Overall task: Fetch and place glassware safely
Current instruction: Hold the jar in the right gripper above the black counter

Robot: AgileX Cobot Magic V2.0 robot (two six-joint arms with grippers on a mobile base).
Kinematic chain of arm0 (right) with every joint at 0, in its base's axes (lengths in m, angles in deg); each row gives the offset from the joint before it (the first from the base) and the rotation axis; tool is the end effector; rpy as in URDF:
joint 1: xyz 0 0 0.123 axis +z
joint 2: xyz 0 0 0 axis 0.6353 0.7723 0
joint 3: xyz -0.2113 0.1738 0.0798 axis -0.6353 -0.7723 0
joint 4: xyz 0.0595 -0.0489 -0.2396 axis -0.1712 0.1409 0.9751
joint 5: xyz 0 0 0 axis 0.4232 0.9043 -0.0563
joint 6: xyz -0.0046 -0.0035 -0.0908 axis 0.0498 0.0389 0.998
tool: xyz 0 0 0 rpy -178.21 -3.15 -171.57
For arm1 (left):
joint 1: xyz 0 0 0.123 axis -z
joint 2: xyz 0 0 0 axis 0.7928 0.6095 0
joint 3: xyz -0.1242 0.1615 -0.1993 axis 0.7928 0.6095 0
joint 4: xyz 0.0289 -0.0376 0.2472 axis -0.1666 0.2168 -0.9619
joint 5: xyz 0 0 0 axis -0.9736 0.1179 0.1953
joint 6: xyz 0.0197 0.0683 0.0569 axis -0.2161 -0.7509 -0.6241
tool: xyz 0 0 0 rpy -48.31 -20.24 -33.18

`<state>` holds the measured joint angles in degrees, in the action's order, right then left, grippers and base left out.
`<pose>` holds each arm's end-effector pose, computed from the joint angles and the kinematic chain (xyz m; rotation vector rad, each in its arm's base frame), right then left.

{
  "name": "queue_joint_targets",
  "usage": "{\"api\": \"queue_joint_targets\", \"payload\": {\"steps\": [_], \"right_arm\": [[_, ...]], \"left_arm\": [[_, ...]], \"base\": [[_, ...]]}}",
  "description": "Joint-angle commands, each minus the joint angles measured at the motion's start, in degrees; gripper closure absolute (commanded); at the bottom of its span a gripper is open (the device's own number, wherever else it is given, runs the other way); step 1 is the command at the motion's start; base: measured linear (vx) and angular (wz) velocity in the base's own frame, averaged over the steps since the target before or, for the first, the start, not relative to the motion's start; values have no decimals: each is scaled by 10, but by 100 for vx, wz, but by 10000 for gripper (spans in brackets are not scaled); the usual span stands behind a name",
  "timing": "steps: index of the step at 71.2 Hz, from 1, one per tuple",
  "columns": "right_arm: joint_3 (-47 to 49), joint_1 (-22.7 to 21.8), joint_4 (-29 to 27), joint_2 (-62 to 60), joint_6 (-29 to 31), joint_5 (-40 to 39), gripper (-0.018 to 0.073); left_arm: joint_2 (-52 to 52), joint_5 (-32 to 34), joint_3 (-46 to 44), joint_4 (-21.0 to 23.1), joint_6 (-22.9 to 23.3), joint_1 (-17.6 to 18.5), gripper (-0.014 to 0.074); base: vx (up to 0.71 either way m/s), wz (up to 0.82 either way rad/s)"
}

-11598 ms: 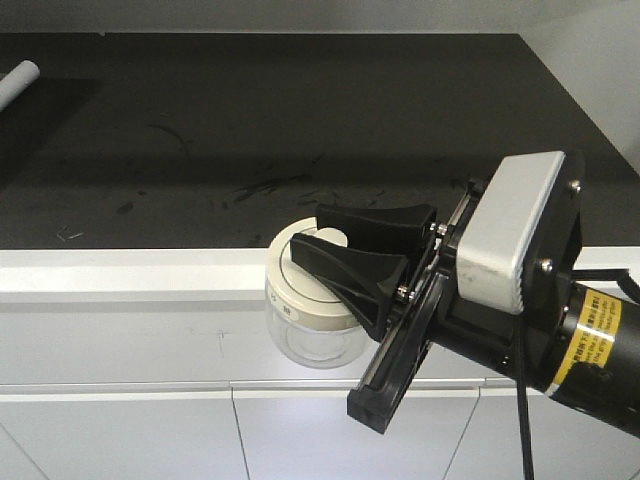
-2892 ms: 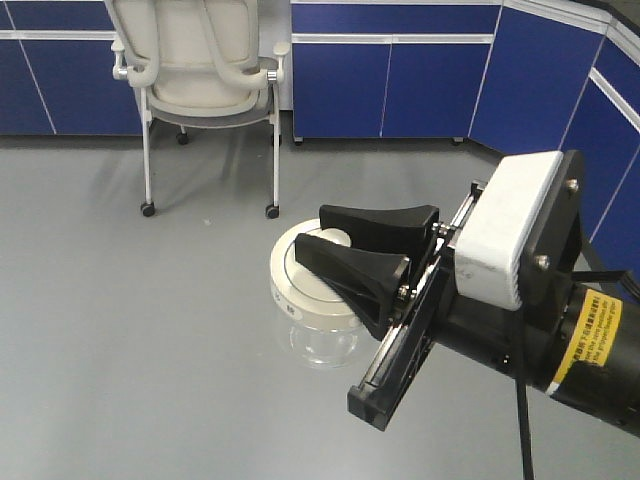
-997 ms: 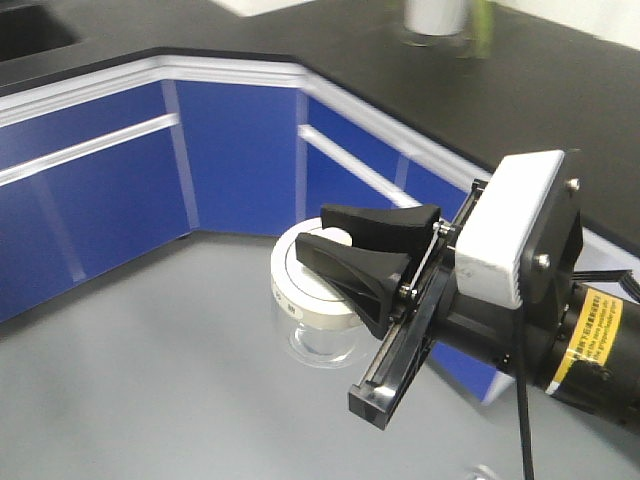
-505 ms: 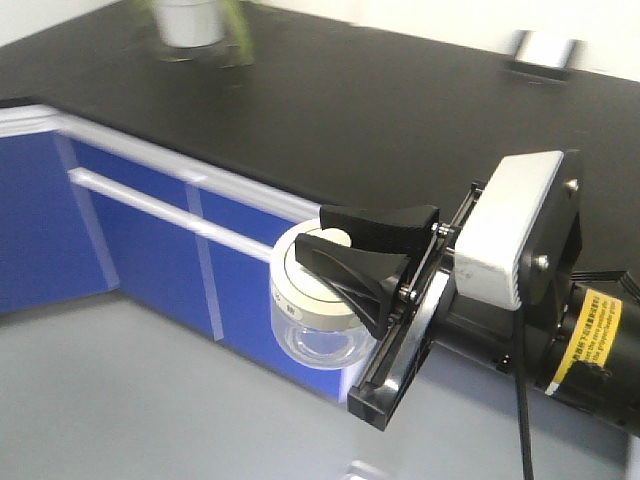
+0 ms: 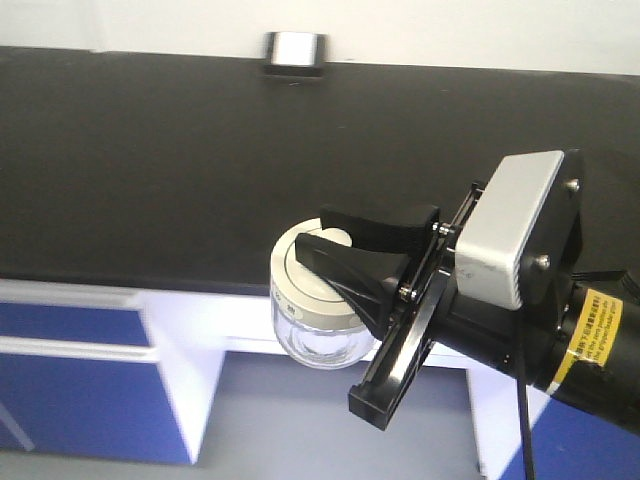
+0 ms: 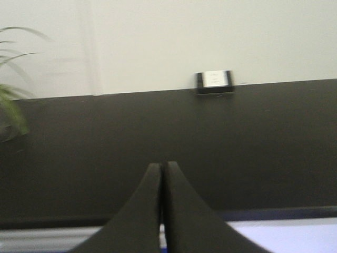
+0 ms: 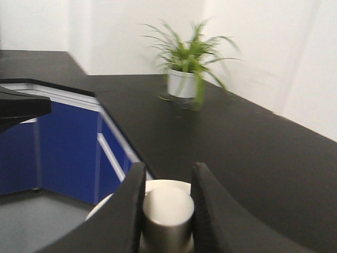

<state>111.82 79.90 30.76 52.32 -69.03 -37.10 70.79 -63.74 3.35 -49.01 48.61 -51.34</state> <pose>0.1576 0.1678 0.3314 -0.8638 1.3814 0.6675 0.0865 -0.0015 0.2685 0.0709 1.6044 0.0419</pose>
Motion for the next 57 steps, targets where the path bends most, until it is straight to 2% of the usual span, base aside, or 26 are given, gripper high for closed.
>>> {"api": "queue_joint_targets", "payload": {"steps": [1,23,57], "right_arm": [[18,-1,-15,-10,2,-47,560],[18,-1,-15,-10,2,-47,560],[18,-1,-15,-10,2,-47,560]], "left_arm": [[5,41,-16,6,3,4,603],[5,41,-16,6,3,4,603],[5,41,-16,6,3,4,603]], "base": [[20,-73],[20,-47],[18,2]]}}
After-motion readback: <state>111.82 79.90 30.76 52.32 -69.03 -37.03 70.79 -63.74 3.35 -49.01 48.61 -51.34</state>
